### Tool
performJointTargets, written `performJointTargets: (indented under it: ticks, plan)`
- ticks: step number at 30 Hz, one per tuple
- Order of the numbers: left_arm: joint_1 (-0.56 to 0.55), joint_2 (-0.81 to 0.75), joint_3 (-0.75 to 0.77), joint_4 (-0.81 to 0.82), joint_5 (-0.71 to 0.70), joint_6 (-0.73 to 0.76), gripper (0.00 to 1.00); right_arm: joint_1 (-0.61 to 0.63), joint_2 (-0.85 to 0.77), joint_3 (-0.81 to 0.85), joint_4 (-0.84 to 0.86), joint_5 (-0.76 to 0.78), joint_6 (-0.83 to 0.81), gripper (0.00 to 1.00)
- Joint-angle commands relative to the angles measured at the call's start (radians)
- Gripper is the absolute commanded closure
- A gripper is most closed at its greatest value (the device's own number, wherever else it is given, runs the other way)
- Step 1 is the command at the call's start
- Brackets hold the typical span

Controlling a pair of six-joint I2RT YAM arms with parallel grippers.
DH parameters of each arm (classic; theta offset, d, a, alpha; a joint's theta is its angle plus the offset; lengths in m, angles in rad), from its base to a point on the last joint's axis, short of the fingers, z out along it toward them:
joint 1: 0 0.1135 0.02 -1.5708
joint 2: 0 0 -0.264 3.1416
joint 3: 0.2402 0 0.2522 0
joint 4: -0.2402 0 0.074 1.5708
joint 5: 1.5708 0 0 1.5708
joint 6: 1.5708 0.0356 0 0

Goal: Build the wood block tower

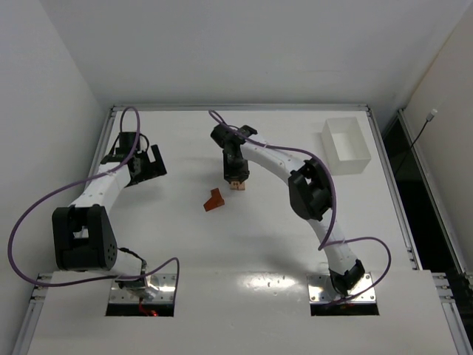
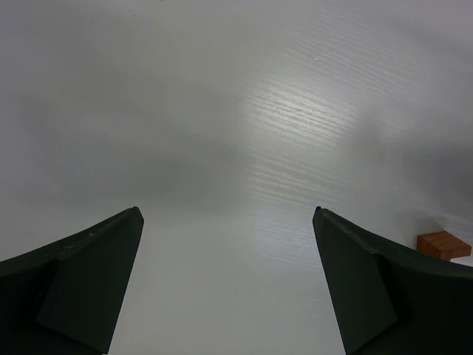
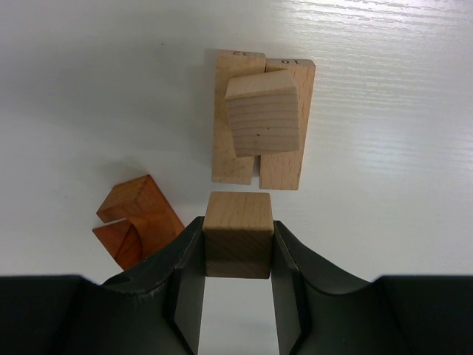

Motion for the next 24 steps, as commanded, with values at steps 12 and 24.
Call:
performJointTargets:
  ticks: [12,24]
  plan:
    - [0.014,0.014,0.008,0.024,0.014,-0.004,0.0,-0.025,0.034,0.037,0.005,0.002,0.019,1.0]
    - [0.014,0.032,0.017,0.024,0.014,-0.004,0.0,-0.034,0.053,0.067,0.023,-0.008,0.019,1.0]
